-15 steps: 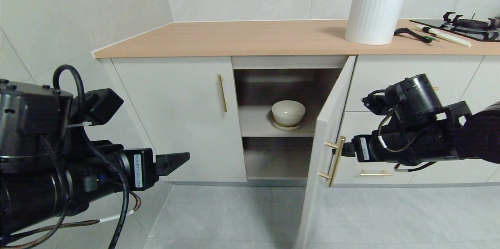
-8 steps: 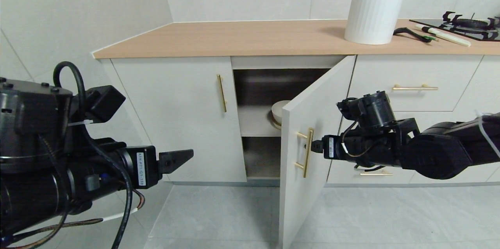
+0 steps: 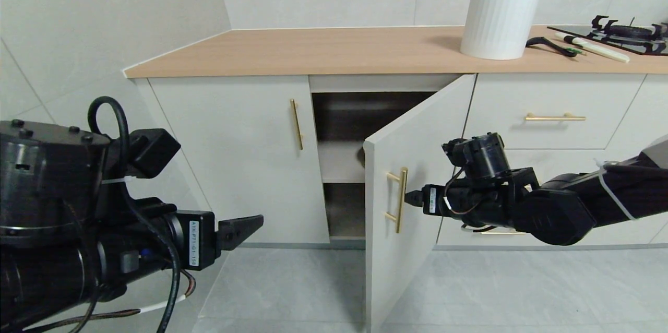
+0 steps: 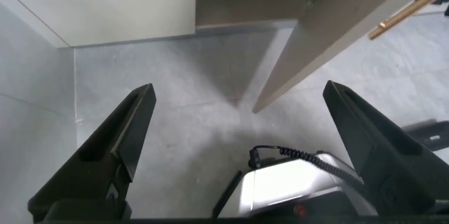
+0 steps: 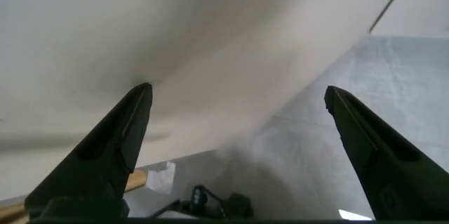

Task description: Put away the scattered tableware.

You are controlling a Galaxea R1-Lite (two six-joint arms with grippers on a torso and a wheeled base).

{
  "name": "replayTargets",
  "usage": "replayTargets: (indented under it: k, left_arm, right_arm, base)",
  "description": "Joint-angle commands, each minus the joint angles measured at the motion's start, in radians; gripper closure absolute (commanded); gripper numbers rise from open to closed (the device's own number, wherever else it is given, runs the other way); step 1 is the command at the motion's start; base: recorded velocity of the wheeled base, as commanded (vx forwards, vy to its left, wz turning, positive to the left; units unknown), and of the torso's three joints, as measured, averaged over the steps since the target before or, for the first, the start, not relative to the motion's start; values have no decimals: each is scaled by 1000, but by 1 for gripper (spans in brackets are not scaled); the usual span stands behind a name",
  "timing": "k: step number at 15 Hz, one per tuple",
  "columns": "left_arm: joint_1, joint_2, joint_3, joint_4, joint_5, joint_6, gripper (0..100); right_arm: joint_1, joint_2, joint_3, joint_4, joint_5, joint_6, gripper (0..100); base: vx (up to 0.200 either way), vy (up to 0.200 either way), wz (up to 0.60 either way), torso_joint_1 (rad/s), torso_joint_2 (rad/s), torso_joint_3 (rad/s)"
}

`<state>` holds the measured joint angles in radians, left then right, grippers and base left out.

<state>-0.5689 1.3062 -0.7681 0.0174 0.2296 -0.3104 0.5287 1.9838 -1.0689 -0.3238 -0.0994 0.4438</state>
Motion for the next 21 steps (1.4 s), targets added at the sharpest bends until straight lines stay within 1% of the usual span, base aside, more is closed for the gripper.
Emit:
replayTargets:
  k: [1, 5, 9, 10, 12, 15, 19, 21]
  left_arm:
    - [0, 2, 4, 1, 1, 2, 0]
    - [1, 8, 3, 1, 1, 2, 0]
    - [1, 8, 3, -1, 2, 2, 0]
    - [1, 8, 3, -1, 2, 2, 0]
    - [0, 8, 3, -2, 4, 2, 0]
    - [0, 7, 3, -2, 4, 2, 0]
    - [1, 8, 3, -2, 4, 2, 0]
    - [0, 8, 3, -2, 4, 4, 0]
  right_arm:
    - [0, 18, 3, -17, -3, 1, 0]
    - [5, 53, -2, -63, -14, 18, 0]
    - [16, 104, -19, -164, -68, 61, 0]
    - [16, 141, -42, -208, -114, 82, 0]
    - [16, 184, -83, -248, -180, 105, 0]
    - [16, 190, -106, -254, -197, 134, 0]
    - [-9, 225, -194, -254, -281, 188, 0]
    - [-19, 239, -221, -254, -299, 210, 0]
  base:
    - [200, 0, 0, 2, -2, 2]
    - [200, 0, 0, -10, 2, 2]
    - [200, 0, 0, 5, 4, 0]
    - [0, 0, 0, 0, 0, 0]
    - [0, 0, 0, 0, 0, 0]
    - [0, 0, 0, 0, 0, 0]
    - [0, 0, 0, 0, 0, 0]
    - [0, 0, 0, 0, 0, 0]
